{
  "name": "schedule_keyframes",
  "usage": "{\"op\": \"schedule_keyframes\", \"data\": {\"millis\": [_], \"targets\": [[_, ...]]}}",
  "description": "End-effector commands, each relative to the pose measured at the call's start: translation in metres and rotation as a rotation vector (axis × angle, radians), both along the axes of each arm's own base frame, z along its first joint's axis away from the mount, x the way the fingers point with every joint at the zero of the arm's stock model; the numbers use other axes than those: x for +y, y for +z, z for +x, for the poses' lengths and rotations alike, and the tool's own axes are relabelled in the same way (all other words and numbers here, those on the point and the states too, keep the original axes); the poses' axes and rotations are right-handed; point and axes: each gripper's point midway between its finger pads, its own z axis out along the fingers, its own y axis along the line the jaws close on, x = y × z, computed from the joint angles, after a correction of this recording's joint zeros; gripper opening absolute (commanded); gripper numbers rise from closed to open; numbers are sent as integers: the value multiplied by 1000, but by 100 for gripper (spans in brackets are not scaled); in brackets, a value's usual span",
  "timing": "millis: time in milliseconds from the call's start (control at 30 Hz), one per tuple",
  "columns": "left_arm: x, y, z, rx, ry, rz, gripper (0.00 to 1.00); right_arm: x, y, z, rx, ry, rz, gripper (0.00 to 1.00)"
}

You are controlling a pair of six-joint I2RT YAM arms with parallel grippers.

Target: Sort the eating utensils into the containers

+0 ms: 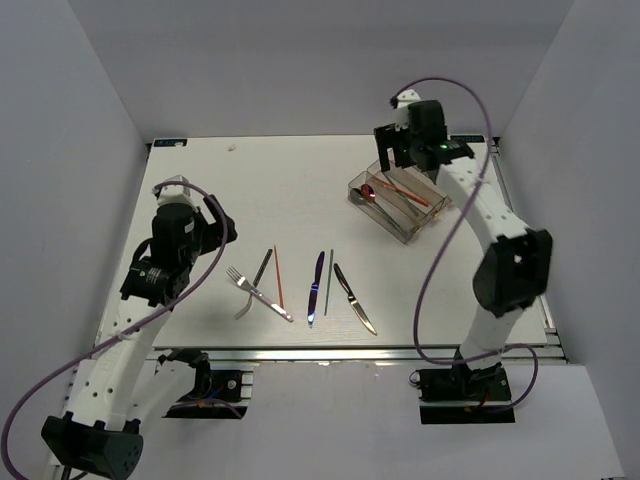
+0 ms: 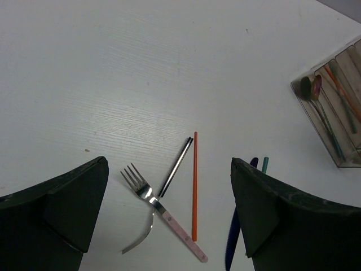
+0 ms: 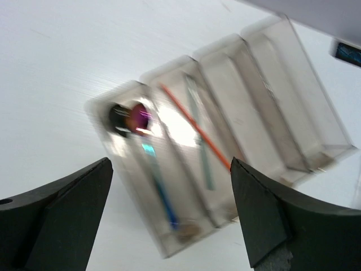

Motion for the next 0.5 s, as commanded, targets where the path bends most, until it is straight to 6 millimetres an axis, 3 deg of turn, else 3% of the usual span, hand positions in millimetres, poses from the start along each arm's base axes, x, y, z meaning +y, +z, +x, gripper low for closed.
{"op": "schedule_keyframes", "data": {"millis": [0, 33, 67, 100, 133, 167, 200, 233, 267, 300, 333, 400, 433, 467], "targets": [[7, 14, -3, -6, 52, 40, 98, 58, 57, -59, 50, 161, 440, 89], [7, 12, -3, 5, 50, 43, 98, 74, 57, -74, 109, 197, 538, 89], [3, 6, 0, 30, 37, 41, 98, 90, 55, -87, 113, 209, 526, 89], [-1, 1, 1, 52, 22, 33, 98, 66, 44, -81, 40, 20, 382, 89], [-10, -5, 1, 75, 0, 7, 98, 63, 42, -85, -1, -42, 310, 89], [-17, -14, 4, 105, -12, 5, 98, 77, 40, -99, -23, -52, 276, 89], [-24, -16, 5, 114, -24, 6, 98, 69, 53, -105, -71, -114, 289, 89], [-36, -17, 4, 118, -46, 4, 98, 71, 40, -114, -44, -120, 322, 89], [-35, -21, 5, 124, -27, 24, 98, 78, 42, -120, -42, -111, 410, 89], [-38, -23, 5, 126, -28, 30, 98, 100, 59, -141, -18, 25, 540, 89], [-40, -23, 4, 125, -28, 31, 98, 114, 47, -151, -7, 130, 618, 89], [-30, -23, 2, 124, 11, 62, 98, 137, 52, -182, 53, 293, 754, 89], [-24, -21, 1, 118, 27, 85, 98, 145, 31, -197, 131, 261, 726, 89], [-13, -19, 0, 106, 72, 120, 98, 149, 22, -193, 150, 190, 653, 89]]}}
